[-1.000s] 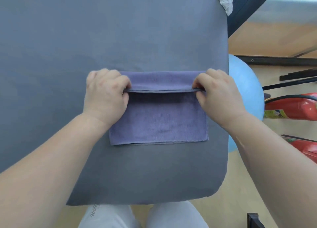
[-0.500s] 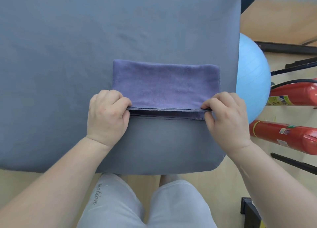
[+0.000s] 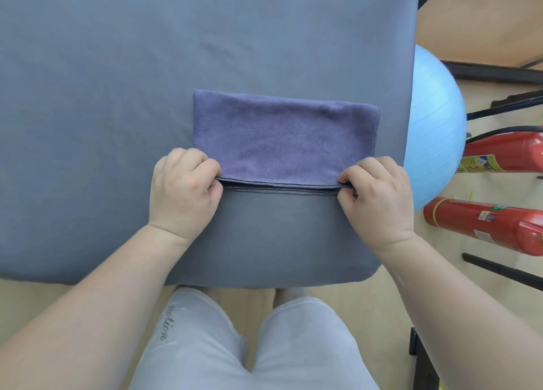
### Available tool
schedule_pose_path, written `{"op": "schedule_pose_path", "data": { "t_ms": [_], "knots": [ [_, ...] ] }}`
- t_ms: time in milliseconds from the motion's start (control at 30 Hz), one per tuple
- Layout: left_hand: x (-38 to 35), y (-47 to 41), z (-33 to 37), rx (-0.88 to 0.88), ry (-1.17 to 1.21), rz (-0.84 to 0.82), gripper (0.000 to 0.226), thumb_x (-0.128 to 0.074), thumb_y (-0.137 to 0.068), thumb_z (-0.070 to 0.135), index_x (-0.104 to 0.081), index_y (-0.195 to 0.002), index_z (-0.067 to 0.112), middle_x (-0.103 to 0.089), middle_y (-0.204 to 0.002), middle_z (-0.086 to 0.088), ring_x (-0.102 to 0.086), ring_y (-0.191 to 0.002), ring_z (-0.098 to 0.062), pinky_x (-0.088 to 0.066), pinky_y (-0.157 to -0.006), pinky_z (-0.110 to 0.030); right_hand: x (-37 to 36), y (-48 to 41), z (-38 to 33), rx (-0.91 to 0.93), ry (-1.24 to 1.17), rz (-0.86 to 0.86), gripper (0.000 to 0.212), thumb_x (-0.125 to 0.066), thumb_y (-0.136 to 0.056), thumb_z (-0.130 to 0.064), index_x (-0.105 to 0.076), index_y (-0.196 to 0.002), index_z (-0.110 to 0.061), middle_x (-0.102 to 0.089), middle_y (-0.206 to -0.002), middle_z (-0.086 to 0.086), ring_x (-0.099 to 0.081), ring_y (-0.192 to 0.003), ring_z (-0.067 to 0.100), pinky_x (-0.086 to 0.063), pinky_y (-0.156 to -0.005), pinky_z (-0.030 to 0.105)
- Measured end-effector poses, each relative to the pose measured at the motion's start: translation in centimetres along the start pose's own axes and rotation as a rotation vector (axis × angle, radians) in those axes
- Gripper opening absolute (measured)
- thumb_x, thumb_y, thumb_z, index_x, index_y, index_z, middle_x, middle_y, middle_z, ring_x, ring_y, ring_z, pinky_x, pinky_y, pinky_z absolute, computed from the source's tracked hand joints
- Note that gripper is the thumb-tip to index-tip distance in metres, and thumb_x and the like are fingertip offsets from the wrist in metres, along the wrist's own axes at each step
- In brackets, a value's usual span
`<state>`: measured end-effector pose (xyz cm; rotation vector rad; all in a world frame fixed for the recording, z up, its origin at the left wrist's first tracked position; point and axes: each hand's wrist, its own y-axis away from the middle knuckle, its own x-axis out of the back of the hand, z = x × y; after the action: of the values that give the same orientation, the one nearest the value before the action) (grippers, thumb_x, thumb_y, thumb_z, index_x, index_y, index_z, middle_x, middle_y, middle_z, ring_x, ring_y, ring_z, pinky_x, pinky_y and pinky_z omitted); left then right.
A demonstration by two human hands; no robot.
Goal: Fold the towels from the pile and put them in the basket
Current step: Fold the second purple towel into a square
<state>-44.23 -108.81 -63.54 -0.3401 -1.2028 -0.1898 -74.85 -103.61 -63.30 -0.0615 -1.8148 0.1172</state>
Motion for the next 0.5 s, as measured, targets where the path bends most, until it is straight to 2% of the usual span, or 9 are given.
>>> {"op": "schedule_pose_path", "data": {
  "t_ms": [100,167,300,400,500],
  "knots": [
    [0.7,-0.3,0.3,-0.031,0.018,0.042,0.014,-0.054,-0.066,-0.007,-0.058,-0.066,0.006,-0.052,-0.068,-0.009,-0.042,-0.062,-0.030,-0.037,-0.055,-0.044,0.9,0.0,-0.3,-0.006,-0.020,0.064,0.011,-0.061,-0.069,-0.002,-0.062,-0.070,-0.014,-0.057,-0.072,0.003,-0.050,-0.072,0.033,-0.040,-0.065,0.044],
    [0.5,0.1,0.4,-0.058,-0.001,-0.004,0.012,-0.052,-0.065,-0.005,-0.056,-0.065,0.006,-0.050,-0.067,-0.009,-0.040,-0.061,-0.029,-0.035,-0.055,-0.044,1.2,0.4,-0.3,-0.012,-0.001,0.052,0.011,-0.061,-0.068,-0.003,-0.061,-0.069,-0.014,-0.056,-0.072,0.003,-0.051,-0.073,0.033,-0.039,-0.067,0.042],
    [-0.7,1.5,0.0,-0.039,-0.066,-0.178,0.015,-0.047,-0.069,0.002,-0.060,-0.072,0.009,-0.050,-0.071,-0.007,-0.040,-0.066,-0.029,-0.035,-0.056,-0.039,0.6,1.4,0.2,-0.035,0.071,-0.092,0.013,-0.063,-0.069,-0.006,-0.064,-0.074,-0.017,-0.056,-0.079,0.002,-0.051,-0.078,0.033,-0.036,-0.073,0.040],
    [-0.7,1.6,0.2,-0.002,-0.063,-0.214,0.017,-0.047,-0.072,0.004,-0.063,-0.076,0.008,-0.052,-0.074,-0.007,-0.042,-0.068,-0.030,-0.037,-0.057,-0.039,0.3,1.5,0.2,-0.068,0.081,-0.176,0.015,-0.069,-0.070,-0.008,-0.066,-0.080,-0.018,-0.057,-0.085,0.002,-0.051,-0.083,0.033,-0.038,-0.078,0.041],
    [0.3,1.1,0.9,0.028,-0.024,-0.220,0.016,-0.055,-0.069,0.012,-0.066,-0.080,0.009,-0.054,-0.078,-0.005,-0.044,-0.071,-0.030,-0.037,-0.063,-0.040,1.2,0.9,-0.6,-0.071,0.036,-0.168,0.013,-0.070,-0.070,-0.025,-0.068,-0.081,-0.019,-0.057,-0.088,0.001,-0.052,-0.087,0.032,-0.038,-0.082,0.042]
  ]
}}
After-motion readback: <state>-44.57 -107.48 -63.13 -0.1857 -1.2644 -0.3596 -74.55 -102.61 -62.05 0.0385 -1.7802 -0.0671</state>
